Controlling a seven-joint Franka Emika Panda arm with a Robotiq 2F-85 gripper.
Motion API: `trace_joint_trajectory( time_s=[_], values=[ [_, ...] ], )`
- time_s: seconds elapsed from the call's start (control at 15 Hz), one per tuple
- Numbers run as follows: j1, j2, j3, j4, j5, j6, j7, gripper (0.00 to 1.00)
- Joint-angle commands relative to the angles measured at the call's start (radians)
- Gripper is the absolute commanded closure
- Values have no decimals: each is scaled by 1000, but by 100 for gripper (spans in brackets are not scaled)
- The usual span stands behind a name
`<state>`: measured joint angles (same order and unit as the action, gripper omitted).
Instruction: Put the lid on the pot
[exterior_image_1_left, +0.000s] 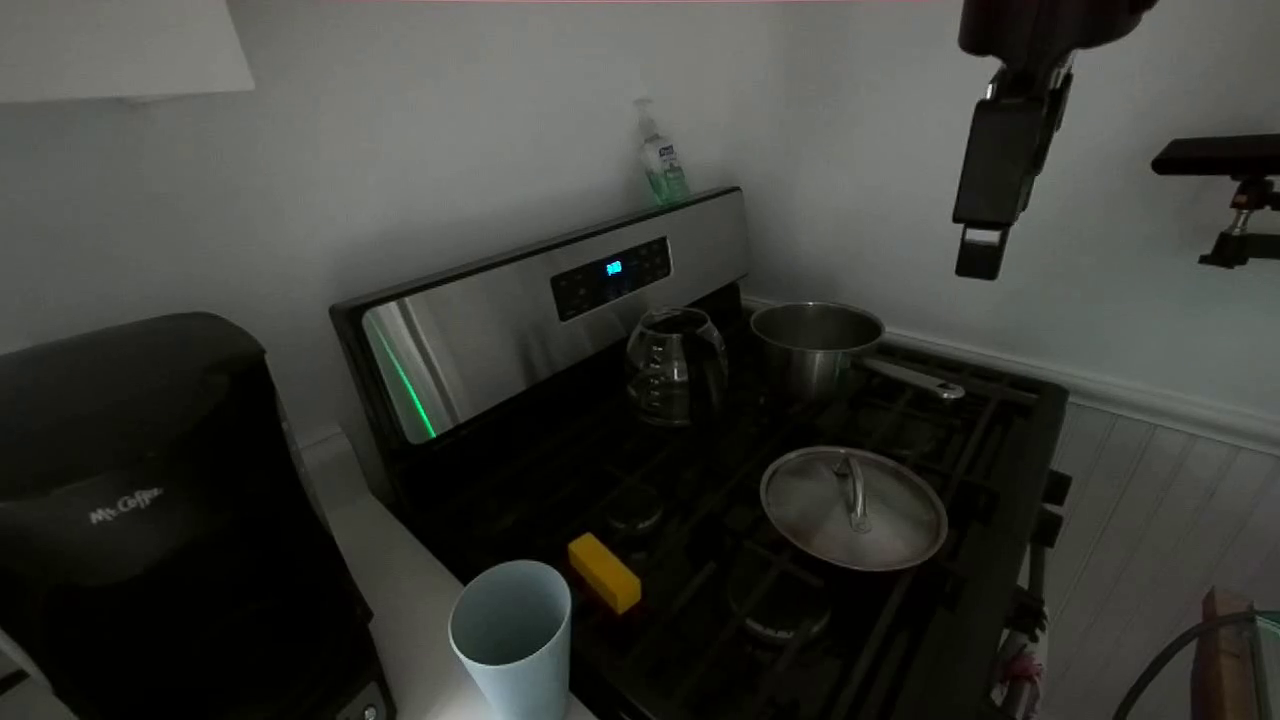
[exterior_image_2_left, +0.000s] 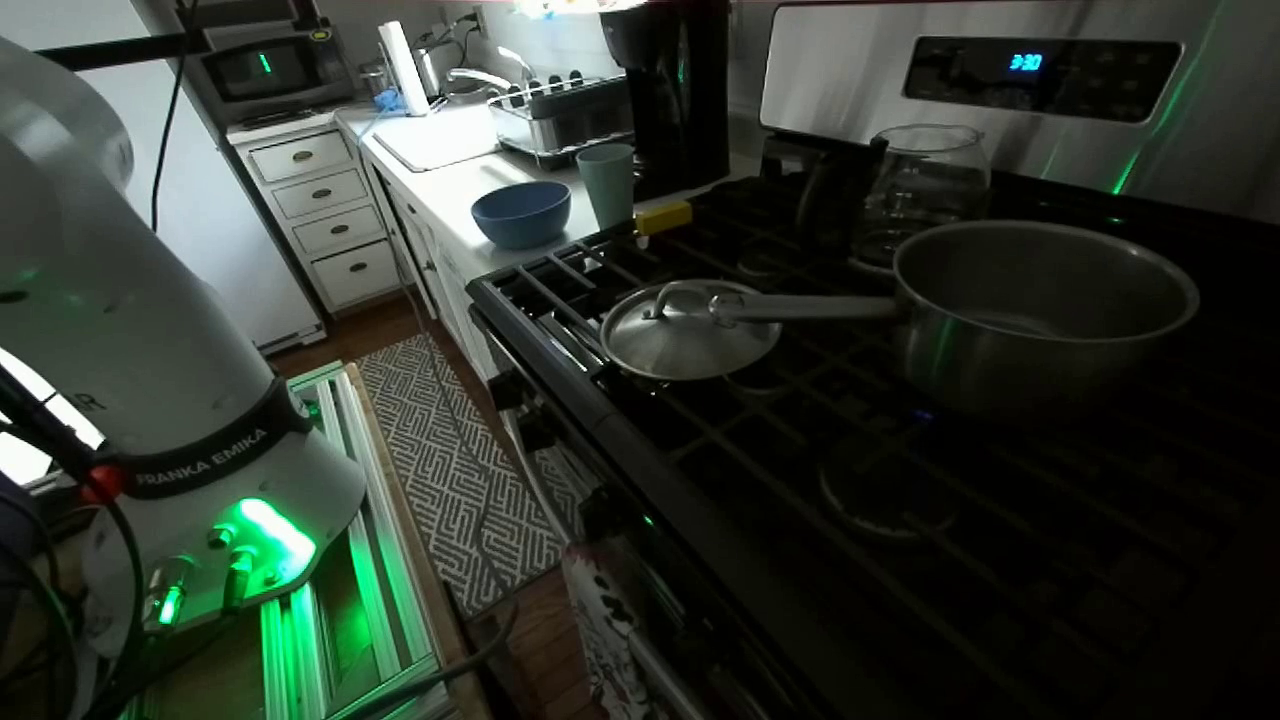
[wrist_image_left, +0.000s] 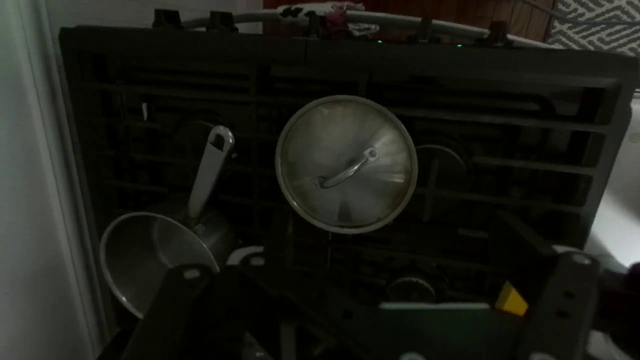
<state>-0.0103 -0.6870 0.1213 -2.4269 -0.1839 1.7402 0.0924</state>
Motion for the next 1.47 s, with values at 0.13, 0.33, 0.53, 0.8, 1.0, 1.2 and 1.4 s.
trace_joint_trajectory(
  time_s=[0.13,0.33,0.53,0.8,1.0,1.2,1.4],
  values=[
    [-107,74,-61,-167,-20,182,208,0],
    [-166,119,-76,-263,-3,298,327,0],
    [-145,126,-75,-237,-5,259,262,0],
    [-161,205,-86,-233,40,378,350,0],
    [-185,366,-118,-231,82,585,410,0],
    [-189,535,-138,-198,121,748,432,0],
    [-157,655,-150,-165,192,849,431,0]
  ],
)
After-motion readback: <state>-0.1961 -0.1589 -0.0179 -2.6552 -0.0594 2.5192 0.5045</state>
